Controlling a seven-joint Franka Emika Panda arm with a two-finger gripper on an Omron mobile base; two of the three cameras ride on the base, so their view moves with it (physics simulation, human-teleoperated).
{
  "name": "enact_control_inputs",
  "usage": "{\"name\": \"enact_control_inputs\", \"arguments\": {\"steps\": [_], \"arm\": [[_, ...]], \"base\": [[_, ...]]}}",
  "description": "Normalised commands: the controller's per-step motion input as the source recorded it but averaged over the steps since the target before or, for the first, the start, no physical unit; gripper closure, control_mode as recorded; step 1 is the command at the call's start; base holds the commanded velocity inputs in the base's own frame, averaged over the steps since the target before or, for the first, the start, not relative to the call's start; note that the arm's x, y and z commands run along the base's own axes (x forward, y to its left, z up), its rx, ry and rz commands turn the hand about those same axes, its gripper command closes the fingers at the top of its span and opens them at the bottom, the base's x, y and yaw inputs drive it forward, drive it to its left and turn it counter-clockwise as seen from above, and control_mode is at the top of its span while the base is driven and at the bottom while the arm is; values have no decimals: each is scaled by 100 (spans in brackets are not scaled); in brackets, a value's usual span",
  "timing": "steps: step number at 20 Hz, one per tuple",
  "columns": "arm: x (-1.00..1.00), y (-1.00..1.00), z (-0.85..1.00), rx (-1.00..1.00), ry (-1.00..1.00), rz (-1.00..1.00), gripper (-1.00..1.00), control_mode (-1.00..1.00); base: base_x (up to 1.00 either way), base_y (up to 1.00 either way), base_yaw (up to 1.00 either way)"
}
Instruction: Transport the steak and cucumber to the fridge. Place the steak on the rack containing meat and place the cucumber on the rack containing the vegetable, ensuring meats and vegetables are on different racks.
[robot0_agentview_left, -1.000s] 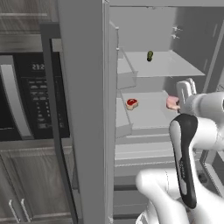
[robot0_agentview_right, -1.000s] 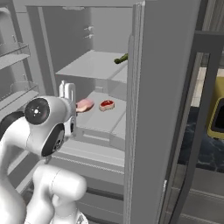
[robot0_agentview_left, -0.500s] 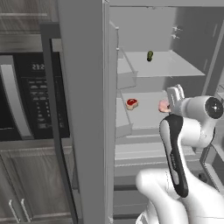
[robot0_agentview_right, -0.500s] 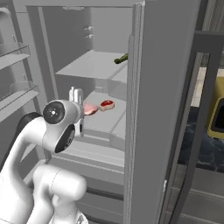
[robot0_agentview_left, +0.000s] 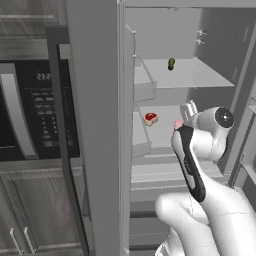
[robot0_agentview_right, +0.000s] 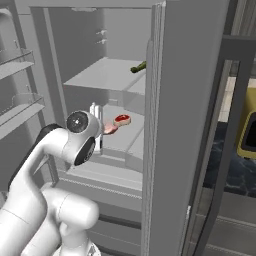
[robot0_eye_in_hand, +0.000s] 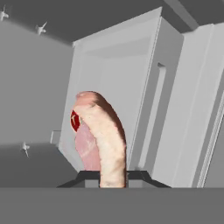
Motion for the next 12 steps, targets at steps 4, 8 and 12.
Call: {"name": "enact_control_inputs", "arguments": {"steps": [4,8,12], "arm": [[42,-10,-28,0,5,2,100,-100],[38,-14,-30,0,0,3,100,-100],[25,-14,-30,0,0,4,100,-100]], "base": [[0,0,0],[0,0,0],[0,0,0]]}}
